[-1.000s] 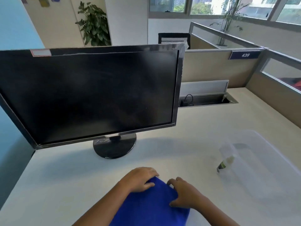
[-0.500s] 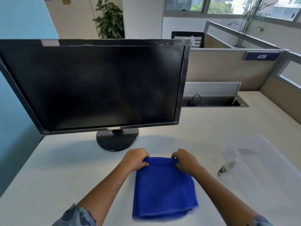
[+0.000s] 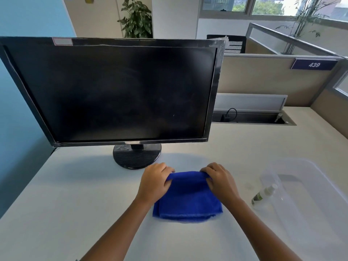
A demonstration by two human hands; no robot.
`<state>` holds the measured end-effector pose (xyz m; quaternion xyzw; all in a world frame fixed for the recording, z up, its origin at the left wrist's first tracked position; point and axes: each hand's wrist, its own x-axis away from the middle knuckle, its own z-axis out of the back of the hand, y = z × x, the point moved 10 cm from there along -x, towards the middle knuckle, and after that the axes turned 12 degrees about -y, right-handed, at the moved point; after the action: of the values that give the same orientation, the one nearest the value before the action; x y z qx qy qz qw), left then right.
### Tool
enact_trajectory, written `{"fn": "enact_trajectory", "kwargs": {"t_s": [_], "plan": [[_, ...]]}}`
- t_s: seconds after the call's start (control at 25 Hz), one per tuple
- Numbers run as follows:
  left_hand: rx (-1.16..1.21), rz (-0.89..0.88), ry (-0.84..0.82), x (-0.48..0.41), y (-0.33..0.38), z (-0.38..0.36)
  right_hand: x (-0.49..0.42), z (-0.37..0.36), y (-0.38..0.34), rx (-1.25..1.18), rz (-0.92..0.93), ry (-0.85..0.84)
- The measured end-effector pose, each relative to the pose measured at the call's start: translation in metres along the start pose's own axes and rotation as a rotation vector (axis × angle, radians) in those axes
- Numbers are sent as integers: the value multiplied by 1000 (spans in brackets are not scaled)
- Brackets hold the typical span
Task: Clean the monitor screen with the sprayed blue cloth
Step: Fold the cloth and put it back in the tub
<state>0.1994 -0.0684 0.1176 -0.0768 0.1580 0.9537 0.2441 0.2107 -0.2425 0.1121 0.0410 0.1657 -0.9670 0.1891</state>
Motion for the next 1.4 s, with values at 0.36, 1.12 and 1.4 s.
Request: {"fn": "enact_trajectory", "kwargs": {"t_s": [0.36, 1.12, 1.4], "plan": [[143, -124, -442, 54, 22, -68, 88, -40, -15, 74, 134, -71], [154, 234, -119, 47, 24, -91, 41, -99, -42, 225, -56, -229], [93, 235, -109, 60, 18, -84, 58, -103, 40, 144, -319, -308]]}}
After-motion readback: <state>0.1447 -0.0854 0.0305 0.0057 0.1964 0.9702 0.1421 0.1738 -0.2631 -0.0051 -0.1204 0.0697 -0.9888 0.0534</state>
